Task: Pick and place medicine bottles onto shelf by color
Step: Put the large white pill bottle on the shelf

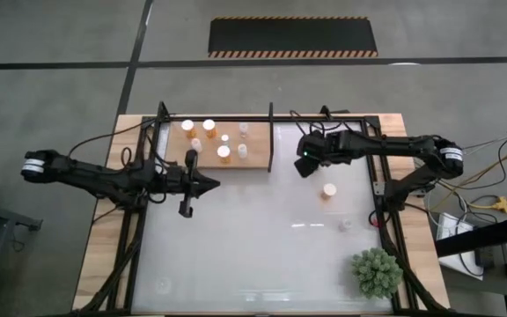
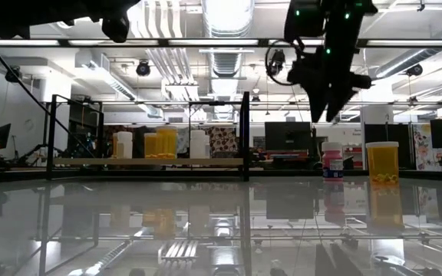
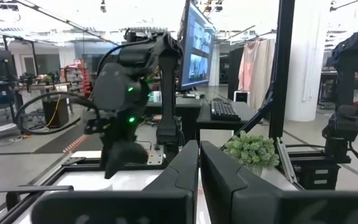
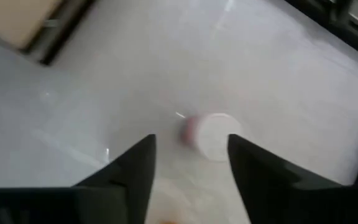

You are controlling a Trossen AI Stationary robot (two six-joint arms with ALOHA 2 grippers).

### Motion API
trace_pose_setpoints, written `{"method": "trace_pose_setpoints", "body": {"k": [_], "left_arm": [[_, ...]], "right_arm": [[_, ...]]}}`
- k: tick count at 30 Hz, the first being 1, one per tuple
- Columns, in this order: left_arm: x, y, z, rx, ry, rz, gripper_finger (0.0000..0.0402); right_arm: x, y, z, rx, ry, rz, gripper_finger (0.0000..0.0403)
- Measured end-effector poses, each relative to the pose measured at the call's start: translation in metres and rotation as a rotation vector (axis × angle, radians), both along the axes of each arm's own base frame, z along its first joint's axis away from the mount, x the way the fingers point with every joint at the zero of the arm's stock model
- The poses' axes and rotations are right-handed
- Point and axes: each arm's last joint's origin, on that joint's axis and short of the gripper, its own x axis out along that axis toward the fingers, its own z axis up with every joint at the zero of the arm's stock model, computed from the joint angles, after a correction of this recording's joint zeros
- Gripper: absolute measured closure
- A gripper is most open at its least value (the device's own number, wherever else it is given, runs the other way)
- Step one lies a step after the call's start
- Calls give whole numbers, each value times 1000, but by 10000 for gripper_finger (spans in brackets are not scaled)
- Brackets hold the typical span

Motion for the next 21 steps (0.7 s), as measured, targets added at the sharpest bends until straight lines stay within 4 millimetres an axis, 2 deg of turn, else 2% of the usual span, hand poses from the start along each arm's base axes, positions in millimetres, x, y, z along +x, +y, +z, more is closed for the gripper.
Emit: {"method": "trace_pose_setpoints", "body": {"k": [6, 10, 15, 21], "left_arm": [[-1, 0, 1, 0, -5, 1, 402], [-1, 0, 1, -1, -5, 5, 402], [0, 0, 1, 0, -6, 5, 402], [0, 0, 1, 0, -6, 4, 402]], "right_arm": [[-13, -20, -15, 24, 40, -87, 129], [-14, -25, -26, 42, 15, -94, 103], [-15, -25, -37, 55, -10, -88, 104], [-18, -24, -48, 59, -8, -99, 130]]}}
